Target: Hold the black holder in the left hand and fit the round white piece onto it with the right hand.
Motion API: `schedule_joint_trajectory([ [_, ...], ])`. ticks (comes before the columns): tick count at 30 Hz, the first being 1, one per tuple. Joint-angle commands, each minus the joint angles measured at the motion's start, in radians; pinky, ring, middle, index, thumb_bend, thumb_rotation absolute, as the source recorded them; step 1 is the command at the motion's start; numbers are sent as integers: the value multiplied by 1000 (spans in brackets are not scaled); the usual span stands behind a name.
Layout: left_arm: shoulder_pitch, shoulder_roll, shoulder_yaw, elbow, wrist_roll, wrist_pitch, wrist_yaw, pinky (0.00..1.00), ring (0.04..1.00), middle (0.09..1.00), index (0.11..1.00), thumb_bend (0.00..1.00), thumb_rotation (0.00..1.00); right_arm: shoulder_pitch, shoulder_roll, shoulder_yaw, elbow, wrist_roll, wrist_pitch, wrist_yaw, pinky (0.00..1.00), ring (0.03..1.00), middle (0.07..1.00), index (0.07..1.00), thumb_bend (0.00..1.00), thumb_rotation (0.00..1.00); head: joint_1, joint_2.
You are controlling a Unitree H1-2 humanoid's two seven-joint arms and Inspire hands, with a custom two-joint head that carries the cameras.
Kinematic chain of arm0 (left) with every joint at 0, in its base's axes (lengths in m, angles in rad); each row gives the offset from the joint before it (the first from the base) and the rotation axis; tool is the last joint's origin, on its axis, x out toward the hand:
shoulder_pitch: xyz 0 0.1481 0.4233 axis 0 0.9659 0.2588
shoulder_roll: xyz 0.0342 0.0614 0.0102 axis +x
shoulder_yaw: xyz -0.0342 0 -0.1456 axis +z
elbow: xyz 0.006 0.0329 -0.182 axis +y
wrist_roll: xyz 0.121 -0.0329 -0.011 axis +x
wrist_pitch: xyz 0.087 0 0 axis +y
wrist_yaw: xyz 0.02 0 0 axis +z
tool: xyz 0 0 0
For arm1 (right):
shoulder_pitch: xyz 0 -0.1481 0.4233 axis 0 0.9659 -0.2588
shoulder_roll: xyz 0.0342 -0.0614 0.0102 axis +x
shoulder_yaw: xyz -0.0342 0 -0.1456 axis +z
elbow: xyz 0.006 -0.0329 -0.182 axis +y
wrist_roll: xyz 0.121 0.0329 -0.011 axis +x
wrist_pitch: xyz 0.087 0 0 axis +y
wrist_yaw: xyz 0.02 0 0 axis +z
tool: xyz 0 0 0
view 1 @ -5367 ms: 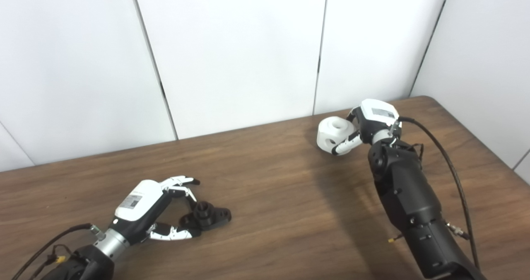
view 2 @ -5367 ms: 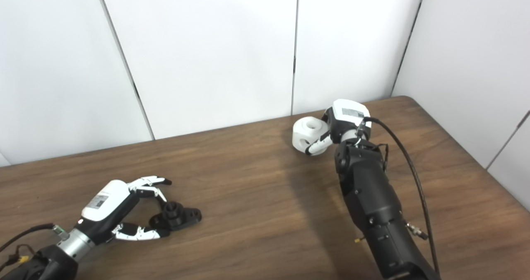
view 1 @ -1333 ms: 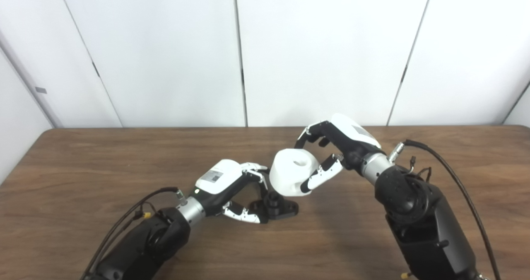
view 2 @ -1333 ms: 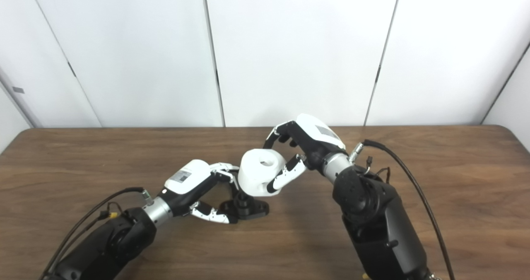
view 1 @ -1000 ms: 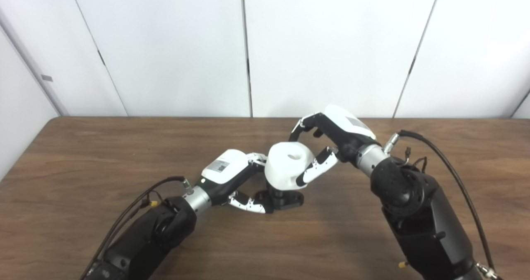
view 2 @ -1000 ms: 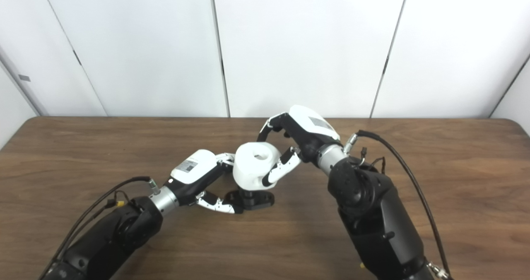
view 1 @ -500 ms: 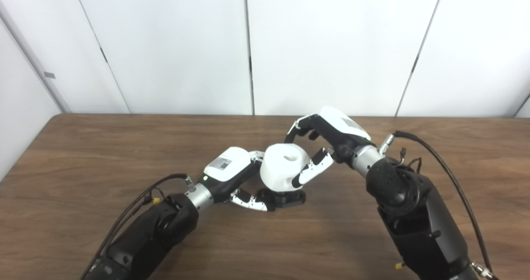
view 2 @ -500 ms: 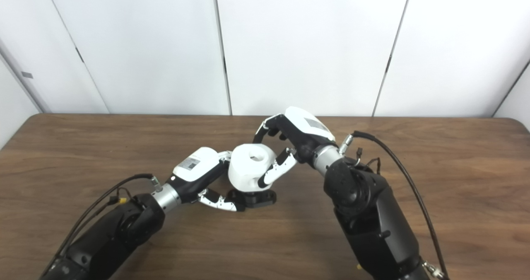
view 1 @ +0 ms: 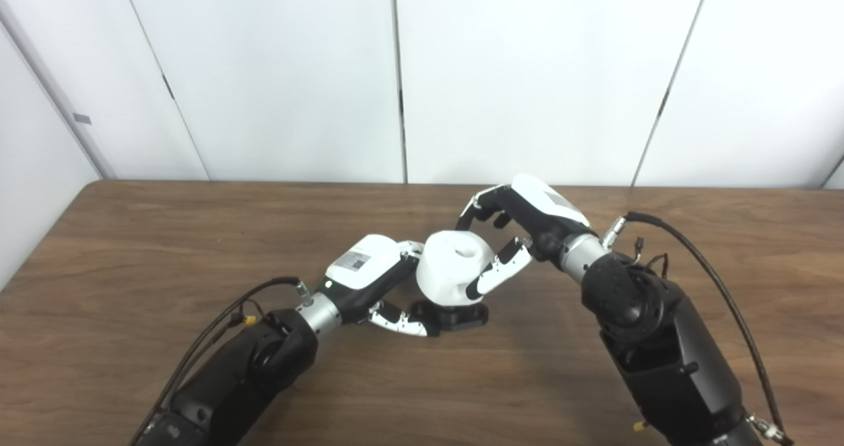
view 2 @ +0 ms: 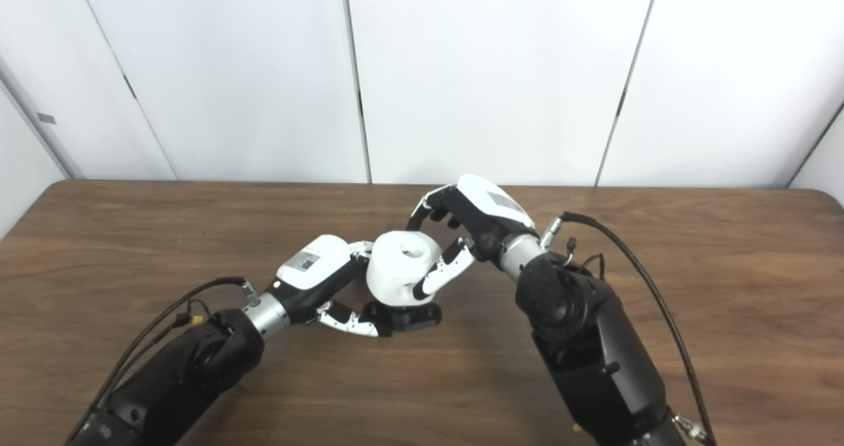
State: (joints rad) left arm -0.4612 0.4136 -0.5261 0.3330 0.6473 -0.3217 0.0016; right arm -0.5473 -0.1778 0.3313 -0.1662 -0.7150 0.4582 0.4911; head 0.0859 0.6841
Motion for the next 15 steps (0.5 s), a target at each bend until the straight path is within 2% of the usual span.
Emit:
schedule_joint_trajectory([
  [1, 31, 8, -30, 15, 49, 27, -83, 692, 843, 827, 484, 521, 77, -49, 2, 3, -1, 3, -30, -31, 704, 773, 754, 481, 523, 133, 1, 0],
  [7, 31, 2, -25, 31, 52, 6, -56, 672, 826, 816, 483, 521, 77, -48, -4, 13, 20, 12, -45, -45, 694, 773, 752, 481, 523, 135, 4, 1],
  [15, 32, 3, -25, 13, 55, 28, -80, 684, 835, 824, 484, 521, 78, -43, 2, 27, 44, 13, -54, -64, 701, 765, 746, 481, 524, 132, 7, 4],
])
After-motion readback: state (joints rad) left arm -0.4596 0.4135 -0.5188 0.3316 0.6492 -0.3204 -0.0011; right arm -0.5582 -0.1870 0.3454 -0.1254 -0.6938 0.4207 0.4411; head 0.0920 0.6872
